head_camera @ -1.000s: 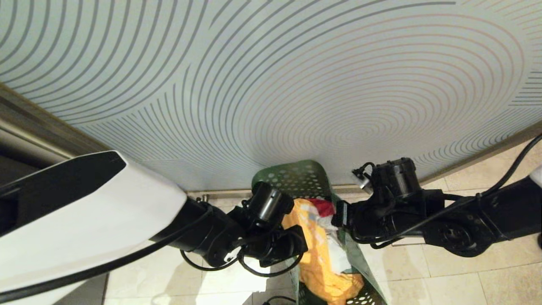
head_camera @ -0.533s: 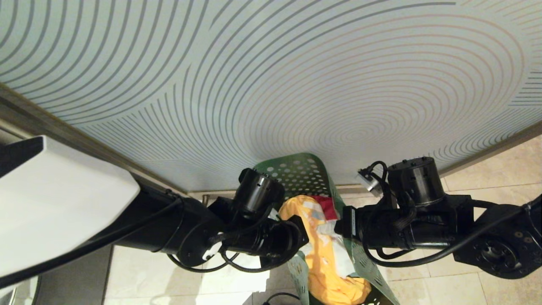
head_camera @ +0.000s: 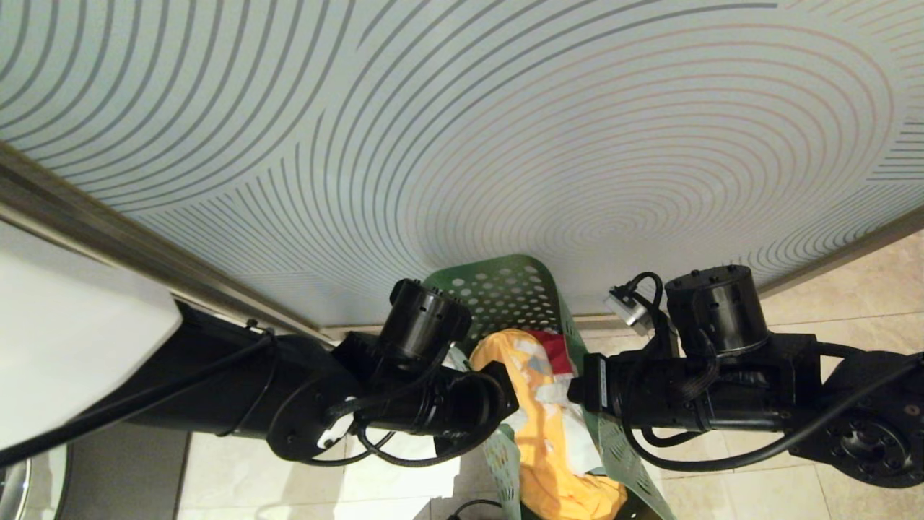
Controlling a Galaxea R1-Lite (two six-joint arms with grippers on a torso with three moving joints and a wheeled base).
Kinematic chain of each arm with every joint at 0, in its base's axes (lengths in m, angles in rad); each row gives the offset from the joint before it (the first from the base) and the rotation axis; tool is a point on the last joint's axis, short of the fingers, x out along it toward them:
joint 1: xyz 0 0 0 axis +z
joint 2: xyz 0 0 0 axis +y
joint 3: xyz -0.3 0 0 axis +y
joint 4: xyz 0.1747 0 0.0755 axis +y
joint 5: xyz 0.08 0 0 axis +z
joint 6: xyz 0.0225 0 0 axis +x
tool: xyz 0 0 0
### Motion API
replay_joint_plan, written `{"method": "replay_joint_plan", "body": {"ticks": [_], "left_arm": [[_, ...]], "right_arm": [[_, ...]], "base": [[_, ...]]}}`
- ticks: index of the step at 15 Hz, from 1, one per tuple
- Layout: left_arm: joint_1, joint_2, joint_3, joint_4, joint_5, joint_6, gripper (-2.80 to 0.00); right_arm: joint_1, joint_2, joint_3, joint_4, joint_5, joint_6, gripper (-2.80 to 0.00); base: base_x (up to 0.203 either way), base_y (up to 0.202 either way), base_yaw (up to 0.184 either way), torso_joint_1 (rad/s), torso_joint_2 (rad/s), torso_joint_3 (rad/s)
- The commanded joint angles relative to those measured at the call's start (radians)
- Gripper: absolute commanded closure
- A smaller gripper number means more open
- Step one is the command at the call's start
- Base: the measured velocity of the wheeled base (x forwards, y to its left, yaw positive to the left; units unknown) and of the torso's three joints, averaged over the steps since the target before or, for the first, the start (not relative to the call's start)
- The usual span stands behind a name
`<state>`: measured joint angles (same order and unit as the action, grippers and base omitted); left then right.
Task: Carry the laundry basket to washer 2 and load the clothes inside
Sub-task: Pick up the clothes basket and put it beside the washing machine
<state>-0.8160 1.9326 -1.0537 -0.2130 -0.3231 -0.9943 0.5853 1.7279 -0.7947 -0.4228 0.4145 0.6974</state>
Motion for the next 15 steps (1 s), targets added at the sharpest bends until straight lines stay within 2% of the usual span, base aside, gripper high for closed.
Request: {"method": "replay_joint_plan", "body": {"ticks": [1,5,15], "left_arm": [[0.0,-0.01,0.017,0.0,-0.002,-0.006,0.0],[0.0,-0.035,0.06,-0.04,-0.005,-0.007,0.0],[-0.003,-0.07,0.116,-0.052,-0.009,-0.008,0.0]], "right_arm": [[0.001,-0.001,0.005,-0.002,0.003,0.004,0.0],[0.002,-0.02,0.005,0.001,0.003,0.004,0.0],[0.004,-0.02,0.02,0.01,0.003,0.009,0.0]], "base": [[0.0,0.0,0.0,0.0,0.0,0.0],[0.0,0.0,0.0,0.001,0.0,0.063],[0.0,0.0,0.0,0.002,0.0,0.198]]}}
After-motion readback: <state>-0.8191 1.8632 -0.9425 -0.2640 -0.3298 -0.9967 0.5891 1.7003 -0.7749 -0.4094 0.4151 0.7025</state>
